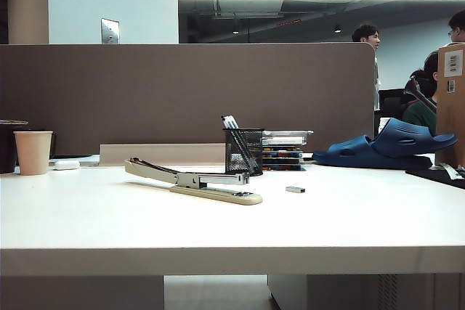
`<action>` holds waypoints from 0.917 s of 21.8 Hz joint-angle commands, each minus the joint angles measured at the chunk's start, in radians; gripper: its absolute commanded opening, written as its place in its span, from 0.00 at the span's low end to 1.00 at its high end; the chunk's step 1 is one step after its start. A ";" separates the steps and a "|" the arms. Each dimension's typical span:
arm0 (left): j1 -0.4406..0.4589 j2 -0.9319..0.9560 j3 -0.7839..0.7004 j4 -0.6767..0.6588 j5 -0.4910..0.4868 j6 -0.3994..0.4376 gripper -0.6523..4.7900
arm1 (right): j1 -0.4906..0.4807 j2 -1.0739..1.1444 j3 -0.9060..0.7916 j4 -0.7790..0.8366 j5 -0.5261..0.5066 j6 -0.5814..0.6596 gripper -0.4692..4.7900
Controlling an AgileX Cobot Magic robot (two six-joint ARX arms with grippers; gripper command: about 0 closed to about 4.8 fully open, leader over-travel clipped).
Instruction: Pick up a set of staples and put them into the open stapler.
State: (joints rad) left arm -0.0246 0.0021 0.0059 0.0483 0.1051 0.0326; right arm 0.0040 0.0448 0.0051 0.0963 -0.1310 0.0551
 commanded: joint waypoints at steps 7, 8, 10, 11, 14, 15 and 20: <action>0.002 0.000 0.002 0.013 0.005 0.000 0.11 | 0.001 -0.001 -0.005 0.013 -0.001 -0.003 0.09; 0.002 0.000 0.002 0.013 0.005 0.000 0.11 | 0.001 -0.001 -0.005 0.013 -0.001 -0.003 0.09; 0.002 0.000 0.002 0.013 0.008 0.000 0.11 | 0.001 -0.001 -0.005 0.014 -0.001 -0.003 0.09; 0.002 0.000 0.002 0.012 0.012 -0.008 0.11 | 0.001 -0.001 -0.002 0.013 -0.001 -0.003 0.09; 0.002 0.000 0.002 0.012 0.058 -0.008 0.11 | 0.001 -0.001 0.020 0.017 -0.001 -0.003 0.09; 0.002 0.000 0.002 0.011 0.074 -0.008 0.11 | 0.001 0.000 0.031 0.010 0.003 -0.003 0.09; 0.002 0.000 0.002 0.012 0.202 -0.018 0.11 | 0.001 0.026 0.159 -0.080 0.002 -0.003 0.09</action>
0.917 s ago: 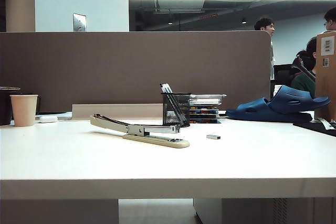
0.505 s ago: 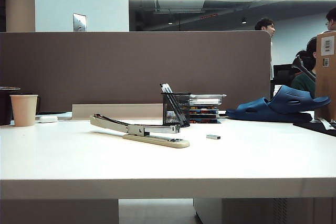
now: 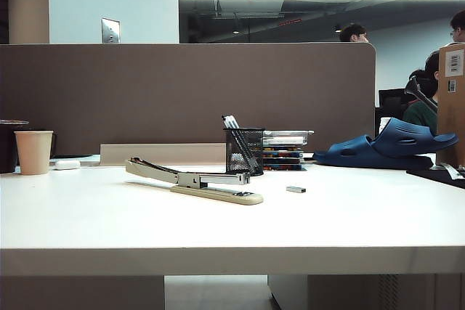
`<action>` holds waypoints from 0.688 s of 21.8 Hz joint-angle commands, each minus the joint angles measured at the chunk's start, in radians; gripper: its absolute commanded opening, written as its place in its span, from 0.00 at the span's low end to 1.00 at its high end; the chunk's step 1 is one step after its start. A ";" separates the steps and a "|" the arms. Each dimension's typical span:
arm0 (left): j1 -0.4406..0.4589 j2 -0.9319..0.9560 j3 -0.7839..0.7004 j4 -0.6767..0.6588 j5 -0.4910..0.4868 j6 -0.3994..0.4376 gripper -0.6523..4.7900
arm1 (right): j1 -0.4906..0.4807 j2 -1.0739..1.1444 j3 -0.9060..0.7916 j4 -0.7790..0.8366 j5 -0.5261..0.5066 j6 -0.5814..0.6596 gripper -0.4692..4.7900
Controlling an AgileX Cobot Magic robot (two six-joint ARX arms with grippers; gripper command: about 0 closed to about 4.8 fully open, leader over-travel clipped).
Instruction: Pick up a set of staples and put them into the open stapler.
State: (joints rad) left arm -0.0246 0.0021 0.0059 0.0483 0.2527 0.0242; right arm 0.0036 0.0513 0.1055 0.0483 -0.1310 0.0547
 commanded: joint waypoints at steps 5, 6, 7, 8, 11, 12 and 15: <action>0.001 0.000 0.002 0.012 0.159 -0.010 0.11 | 0.003 0.208 0.253 -0.120 -0.005 -0.003 0.09; 0.001 0.000 0.002 0.012 0.167 -0.010 0.11 | 0.003 0.257 0.287 -0.129 -0.006 -0.003 0.09; 0.001 0.000 0.002 0.012 0.180 -0.010 0.11 | 0.003 0.297 0.317 -0.135 -0.009 -0.003 0.09; 0.001 0.000 0.002 0.012 0.186 -0.010 0.11 | 0.003 0.406 0.396 -0.152 -0.042 -0.005 0.09; 0.001 0.000 0.002 0.011 0.246 -0.010 0.11 | 0.003 0.638 0.585 -0.235 -0.112 -0.025 0.09; 0.001 0.000 0.002 0.011 0.258 -0.011 0.11 | 0.003 0.685 0.624 -0.255 -0.116 -0.037 0.09; 0.001 0.000 0.002 0.011 0.294 -0.010 0.11 | 0.005 0.880 0.805 -0.353 -0.121 -0.060 0.09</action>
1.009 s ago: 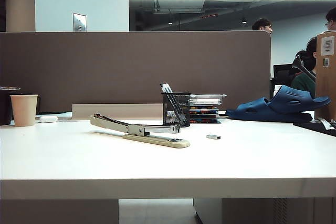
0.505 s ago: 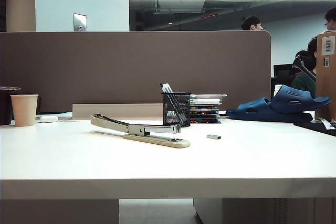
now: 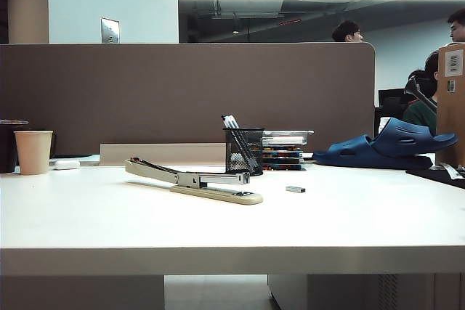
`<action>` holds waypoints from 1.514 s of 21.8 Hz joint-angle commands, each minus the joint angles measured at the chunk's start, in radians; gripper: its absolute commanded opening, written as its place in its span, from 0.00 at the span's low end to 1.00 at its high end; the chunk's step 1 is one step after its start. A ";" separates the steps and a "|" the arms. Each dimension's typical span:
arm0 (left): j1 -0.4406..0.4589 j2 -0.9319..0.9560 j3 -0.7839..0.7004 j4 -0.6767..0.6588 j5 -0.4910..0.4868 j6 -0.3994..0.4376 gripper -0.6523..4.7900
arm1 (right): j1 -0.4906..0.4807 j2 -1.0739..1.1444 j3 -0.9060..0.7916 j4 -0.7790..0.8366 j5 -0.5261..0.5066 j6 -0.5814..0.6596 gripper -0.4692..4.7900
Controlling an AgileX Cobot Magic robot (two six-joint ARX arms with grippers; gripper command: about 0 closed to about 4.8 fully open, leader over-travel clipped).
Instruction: Pick up a set of staples and put them into the open stapler.
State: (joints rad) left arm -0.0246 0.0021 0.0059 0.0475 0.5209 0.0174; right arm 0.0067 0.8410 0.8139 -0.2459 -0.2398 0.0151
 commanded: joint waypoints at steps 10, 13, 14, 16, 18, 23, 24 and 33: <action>0.001 0.000 0.002 -0.047 0.043 -0.014 0.11 | 0.170 0.633 0.508 -0.206 -0.033 -0.179 0.43; 0.001 0.000 0.002 -0.061 0.041 -0.014 0.11 | 0.206 0.747 0.570 -0.207 -0.081 -0.204 0.45; 0.001 0.000 0.002 -0.061 0.041 -0.014 0.11 | 0.214 0.776 0.586 -0.208 -0.082 -0.205 0.50; 0.001 0.000 0.002 -0.061 0.041 -0.014 0.11 | 0.237 0.866 0.638 -0.222 -0.100 -0.209 0.58; 0.001 0.000 0.002 -0.061 0.041 -0.014 0.11 | 0.244 0.913 0.663 -0.225 -0.121 -0.215 0.61; 0.001 0.000 0.002 -0.061 0.042 -0.014 0.11 | 0.259 1.038 0.738 -0.241 -0.145 -0.288 0.61; 0.001 0.000 0.002 -0.061 0.042 -0.014 0.11 | 0.259 1.056 0.753 -0.248 -0.145 -0.300 0.61; 0.001 0.000 0.002 -0.062 0.043 -0.014 0.11 | 0.262 1.219 0.874 -0.366 -0.154 -0.388 0.61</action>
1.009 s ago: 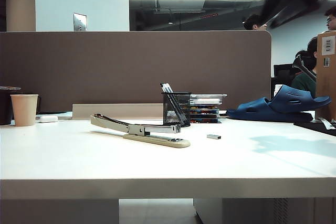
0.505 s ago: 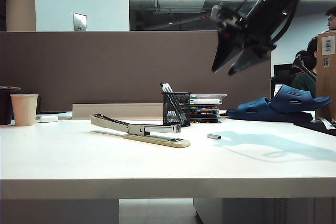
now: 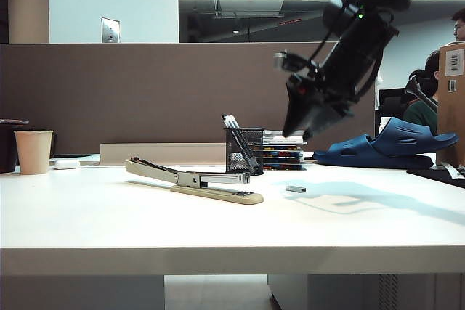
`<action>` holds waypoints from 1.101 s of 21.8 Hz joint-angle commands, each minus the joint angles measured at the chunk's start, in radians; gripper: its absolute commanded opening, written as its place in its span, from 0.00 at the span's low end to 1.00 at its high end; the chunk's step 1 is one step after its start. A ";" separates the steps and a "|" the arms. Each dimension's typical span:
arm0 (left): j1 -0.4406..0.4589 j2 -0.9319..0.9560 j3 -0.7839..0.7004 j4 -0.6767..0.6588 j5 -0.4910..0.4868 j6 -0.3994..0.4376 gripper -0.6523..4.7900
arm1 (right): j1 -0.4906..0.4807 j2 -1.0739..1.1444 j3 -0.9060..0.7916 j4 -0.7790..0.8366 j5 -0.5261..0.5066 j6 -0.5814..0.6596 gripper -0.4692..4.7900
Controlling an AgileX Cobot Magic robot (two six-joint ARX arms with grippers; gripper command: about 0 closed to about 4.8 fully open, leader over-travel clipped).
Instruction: Pick up a set of staples and put them into the open stapler.
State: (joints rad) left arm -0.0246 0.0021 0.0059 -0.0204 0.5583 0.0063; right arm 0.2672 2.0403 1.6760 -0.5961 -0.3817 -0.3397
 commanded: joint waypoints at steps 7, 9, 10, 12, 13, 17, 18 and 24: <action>0.001 0.000 0.002 0.005 0.006 -0.007 0.11 | 0.002 0.053 0.012 -0.024 -0.021 -0.062 0.60; 0.001 0.000 0.002 -0.002 0.006 -0.007 0.11 | 0.002 0.062 0.012 -0.021 -0.013 -0.066 0.60; 0.001 0.000 0.002 -0.005 0.006 -0.007 0.11 | 0.003 0.062 0.012 -0.022 -0.012 -0.071 0.60; 0.001 0.000 0.002 -0.011 0.007 -0.007 0.11 | 0.008 0.071 0.012 -0.021 0.003 -0.083 0.58; 0.001 0.000 0.002 -0.011 0.006 -0.007 0.11 | 0.010 0.075 0.013 -0.020 0.005 -0.084 0.58; 0.001 0.000 0.002 -0.011 0.006 -0.007 0.11 | 0.021 0.094 0.013 -0.021 0.022 -0.084 0.58; 0.001 0.000 0.002 -0.011 0.006 -0.007 0.11 | 0.025 0.100 0.013 -0.021 0.028 -0.084 0.58; 0.001 0.000 0.002 -0.011 0.006 -0.007 0.11 | 0.033 0.120 0.013 -0.023 0.073 -0.085 0.54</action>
State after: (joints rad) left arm -0.0246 0.0021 0.0059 -0.0418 0.5583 0.0029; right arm 0.3008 2.1632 1.6848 -0.6262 -0.3130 -0.4206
